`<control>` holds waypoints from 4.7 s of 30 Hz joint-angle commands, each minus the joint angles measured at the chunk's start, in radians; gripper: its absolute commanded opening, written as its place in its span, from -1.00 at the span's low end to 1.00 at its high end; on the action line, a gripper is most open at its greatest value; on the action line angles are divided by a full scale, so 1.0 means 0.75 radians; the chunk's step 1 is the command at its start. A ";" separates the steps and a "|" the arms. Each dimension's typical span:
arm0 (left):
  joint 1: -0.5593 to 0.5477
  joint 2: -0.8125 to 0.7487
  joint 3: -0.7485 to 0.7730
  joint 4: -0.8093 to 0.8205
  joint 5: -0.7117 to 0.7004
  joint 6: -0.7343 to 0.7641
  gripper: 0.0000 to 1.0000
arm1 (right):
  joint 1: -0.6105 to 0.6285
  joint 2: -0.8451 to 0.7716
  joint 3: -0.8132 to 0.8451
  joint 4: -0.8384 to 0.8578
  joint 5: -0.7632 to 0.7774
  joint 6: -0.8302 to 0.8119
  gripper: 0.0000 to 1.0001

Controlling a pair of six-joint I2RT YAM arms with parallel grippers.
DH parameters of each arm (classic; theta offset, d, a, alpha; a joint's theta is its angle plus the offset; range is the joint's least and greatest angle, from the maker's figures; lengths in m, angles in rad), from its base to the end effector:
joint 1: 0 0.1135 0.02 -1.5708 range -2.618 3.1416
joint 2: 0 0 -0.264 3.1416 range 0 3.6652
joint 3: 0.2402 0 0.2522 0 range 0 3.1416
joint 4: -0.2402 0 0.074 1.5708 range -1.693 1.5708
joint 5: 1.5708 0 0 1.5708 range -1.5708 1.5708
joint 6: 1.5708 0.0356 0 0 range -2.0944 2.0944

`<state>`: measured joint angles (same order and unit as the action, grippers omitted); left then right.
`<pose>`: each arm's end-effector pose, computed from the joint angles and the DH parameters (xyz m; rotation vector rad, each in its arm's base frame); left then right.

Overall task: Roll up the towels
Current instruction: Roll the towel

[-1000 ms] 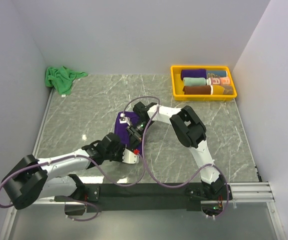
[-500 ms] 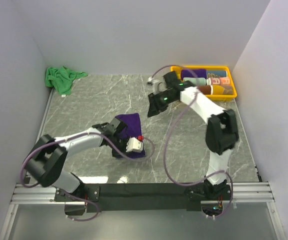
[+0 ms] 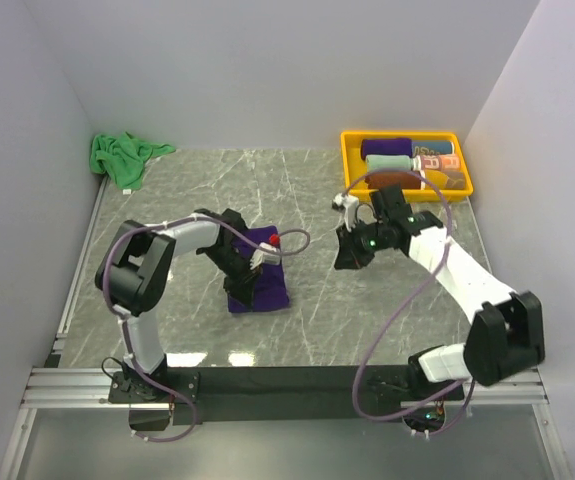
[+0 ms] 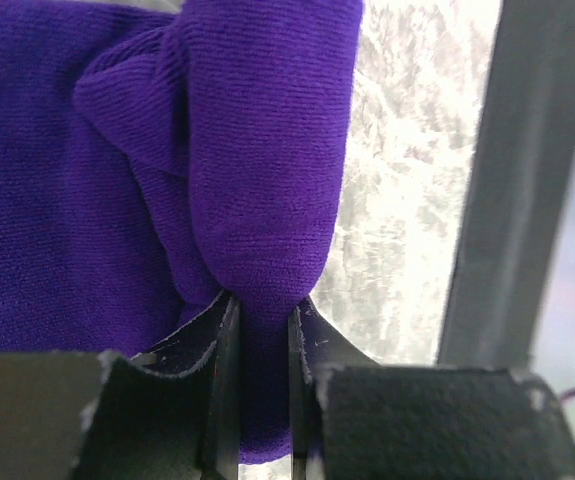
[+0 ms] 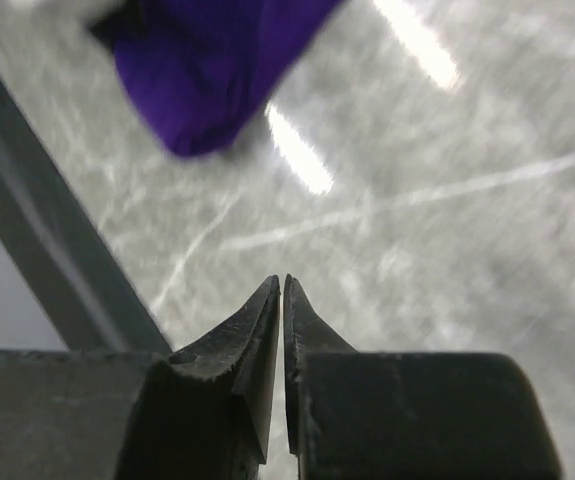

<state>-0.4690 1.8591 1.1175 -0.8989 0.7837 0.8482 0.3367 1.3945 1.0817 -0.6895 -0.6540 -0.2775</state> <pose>0.2646 -0.1622 0.1464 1.6995 2.2627 -1.1669 0.2574 0.1130 0.2689 -0.9787 2.2776 0.8577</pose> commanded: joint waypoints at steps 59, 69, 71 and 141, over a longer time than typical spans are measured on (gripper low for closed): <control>0.394 -0.028 0.107 -0.074 0.121 -0.043 -0.04 | 0.840 0.716 0.241 0.036 -0.009 -0.464 -1.00; 0.695 -0.349 0.024 -0.025 0.184 -0.065 0.01 | 0.723 0.859 0.390 -0.074 -0.185 -0.415 -1.00; 0.736 -0.498 -0.058 0.043 0.156 -0.098 0.01 | 0.693 0.928 0.454 -0.132 -0.216 -0.411 -1.00; 0.210 0.544 0.461 -0.497 -0.153 0.172 -0.99 | 0.223 -0.102 0.041 -0.007 -0.023 -0.161 -0.28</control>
<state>-0.3168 2.1834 1.4384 -1.3186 0.8845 0.9215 0.4091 1.3693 1.1313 -0.6670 -0.8108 -0.2840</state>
